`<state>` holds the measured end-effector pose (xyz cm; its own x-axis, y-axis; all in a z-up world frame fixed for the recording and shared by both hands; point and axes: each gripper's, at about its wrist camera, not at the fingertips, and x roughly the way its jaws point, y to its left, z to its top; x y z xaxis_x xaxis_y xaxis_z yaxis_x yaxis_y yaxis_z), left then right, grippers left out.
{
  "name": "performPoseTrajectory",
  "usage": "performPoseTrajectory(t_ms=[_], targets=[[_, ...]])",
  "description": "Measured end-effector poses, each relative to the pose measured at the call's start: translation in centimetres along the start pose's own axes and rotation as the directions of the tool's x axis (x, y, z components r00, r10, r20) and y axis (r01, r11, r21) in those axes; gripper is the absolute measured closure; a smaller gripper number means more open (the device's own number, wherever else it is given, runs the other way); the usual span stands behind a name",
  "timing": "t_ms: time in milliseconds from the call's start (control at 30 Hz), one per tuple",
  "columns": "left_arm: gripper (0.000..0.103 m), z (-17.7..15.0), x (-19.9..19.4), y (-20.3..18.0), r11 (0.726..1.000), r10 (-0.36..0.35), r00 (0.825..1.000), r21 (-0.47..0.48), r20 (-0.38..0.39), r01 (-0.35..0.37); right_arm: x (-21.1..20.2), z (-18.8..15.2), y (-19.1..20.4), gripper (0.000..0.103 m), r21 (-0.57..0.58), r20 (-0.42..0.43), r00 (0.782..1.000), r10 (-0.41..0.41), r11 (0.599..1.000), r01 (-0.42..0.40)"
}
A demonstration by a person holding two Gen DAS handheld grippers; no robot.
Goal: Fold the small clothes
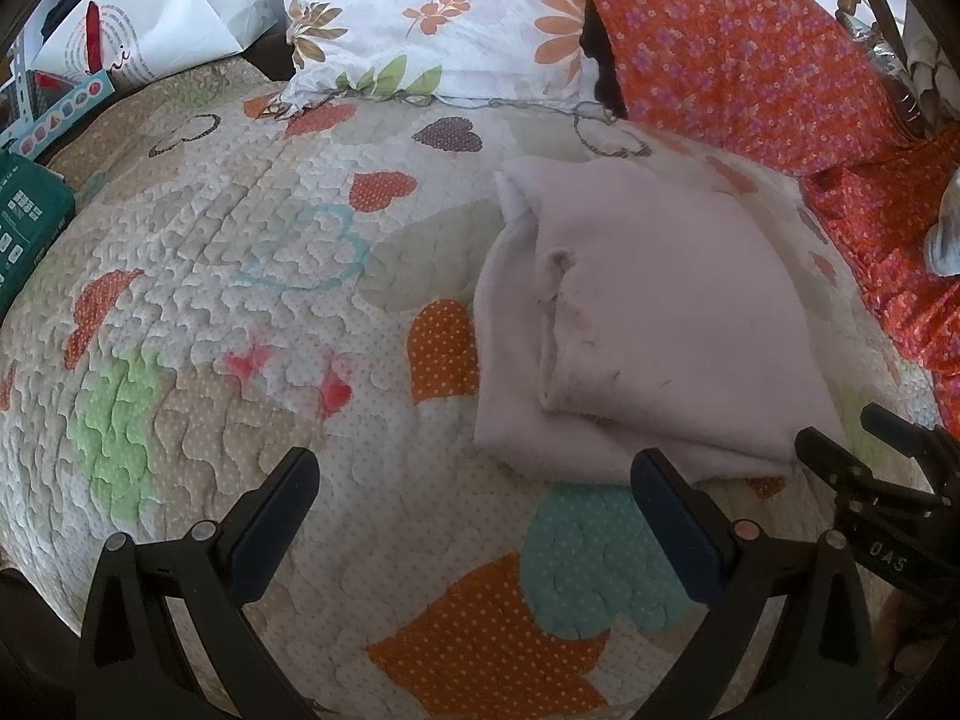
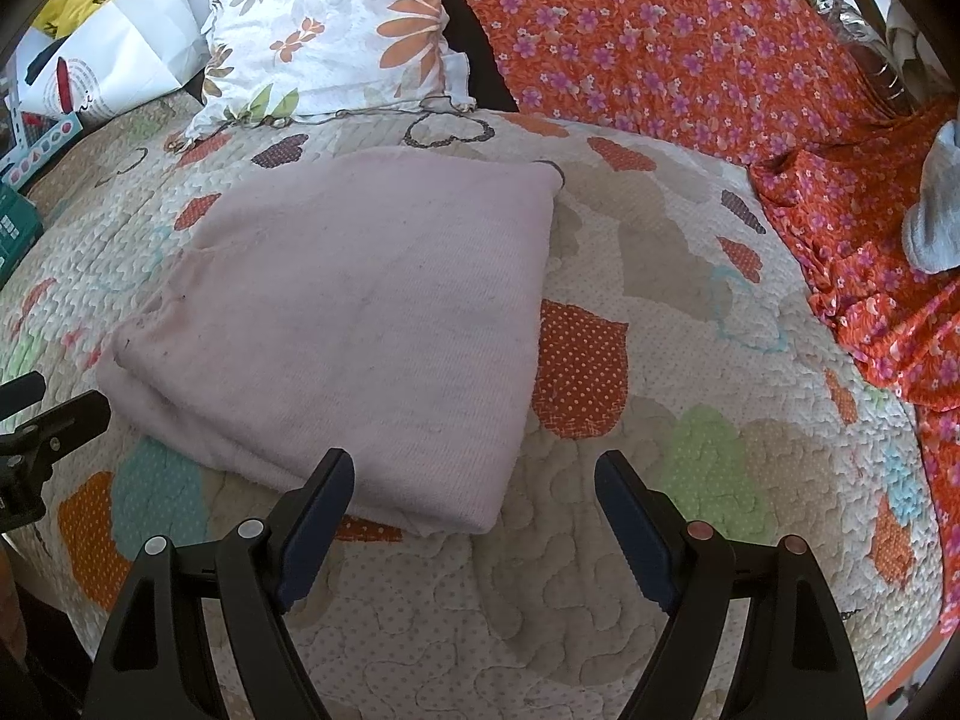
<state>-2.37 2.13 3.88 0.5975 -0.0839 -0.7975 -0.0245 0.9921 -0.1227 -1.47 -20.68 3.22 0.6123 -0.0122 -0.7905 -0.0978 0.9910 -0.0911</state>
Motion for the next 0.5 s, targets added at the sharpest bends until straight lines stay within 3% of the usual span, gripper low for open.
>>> performPoseTrajectory(t_ms=[500], targets=[[0.0,-0.02,0.2,0.28,1.0,-0.009,1.0,-0.007,-0.015,0.009,0.11,-0.05,0.07,0.016,-0.007,-0.005,1.0,0.001,1.0,-0.001]])
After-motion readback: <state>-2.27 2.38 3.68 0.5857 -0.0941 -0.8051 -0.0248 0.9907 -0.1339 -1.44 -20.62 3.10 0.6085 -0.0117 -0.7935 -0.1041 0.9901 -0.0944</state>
